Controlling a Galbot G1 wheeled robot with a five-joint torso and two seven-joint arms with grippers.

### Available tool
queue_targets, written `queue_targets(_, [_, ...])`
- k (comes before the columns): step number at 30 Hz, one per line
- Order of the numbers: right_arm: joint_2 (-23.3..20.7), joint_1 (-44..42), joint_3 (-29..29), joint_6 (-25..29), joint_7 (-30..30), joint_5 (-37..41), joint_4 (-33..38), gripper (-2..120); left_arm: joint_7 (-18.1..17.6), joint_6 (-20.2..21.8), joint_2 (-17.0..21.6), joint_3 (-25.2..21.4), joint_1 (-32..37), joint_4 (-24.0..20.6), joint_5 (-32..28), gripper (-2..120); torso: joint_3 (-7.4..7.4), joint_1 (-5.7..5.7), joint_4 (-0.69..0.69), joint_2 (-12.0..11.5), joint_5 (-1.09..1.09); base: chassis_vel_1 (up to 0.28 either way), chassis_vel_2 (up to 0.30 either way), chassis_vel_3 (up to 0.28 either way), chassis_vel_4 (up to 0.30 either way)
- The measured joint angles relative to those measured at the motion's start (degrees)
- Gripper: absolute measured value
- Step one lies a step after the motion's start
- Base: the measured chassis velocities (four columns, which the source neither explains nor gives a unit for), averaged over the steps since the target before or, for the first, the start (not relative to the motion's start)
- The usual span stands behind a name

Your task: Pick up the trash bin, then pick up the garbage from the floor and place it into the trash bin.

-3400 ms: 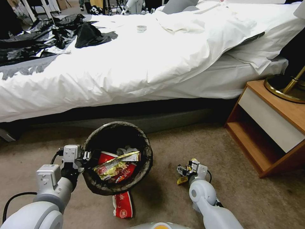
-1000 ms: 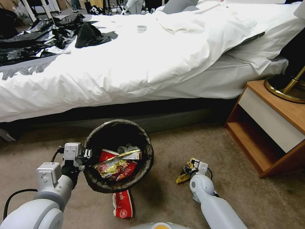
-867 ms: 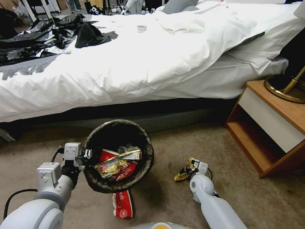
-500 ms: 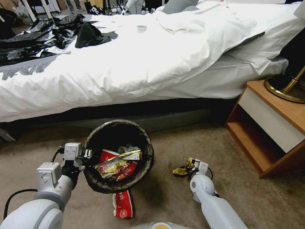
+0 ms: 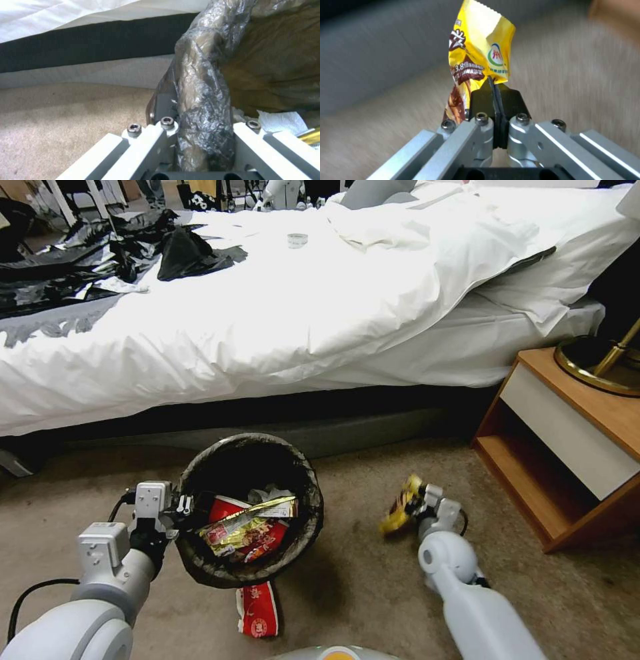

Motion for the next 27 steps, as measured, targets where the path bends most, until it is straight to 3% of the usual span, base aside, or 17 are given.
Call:
queue_targets(10, [-8.83, -1.72, -4.33, -3.10, -1.84, 7.23, 25.54, 0, -0.01, 0.23, 0.11, 0.28, 0.24, 0.01, -0.03, 1, 0.00, 0.00, 0.01, 0.00, -0.01, 0.000, 0.000, 0.000, 0.000])
queue_targets(19, [-13.16, 0.31, -9.33, -2.25, -11.41, 10.76, 34.04, 0, -0.01, 0.37, -0.06, 1.08, 0.45, 0.00, 1.06, 1, 0.00, 0.00, 0.00, 0.00, 0.00, 0.000, 0.000, 0.000, 0.000])
queue_targets(27, [-17.37, 5.18, -12.74, -2.49, -16.79, 12.57, 35.96, 0, 0.46, 0.36, 0.74, 1.50, -0.23, 0.00, 2.57, 1, 0.00, 0.00, 0.00, 0.00, 0.00, 0.000, 0.000, 0.000, 0.000])
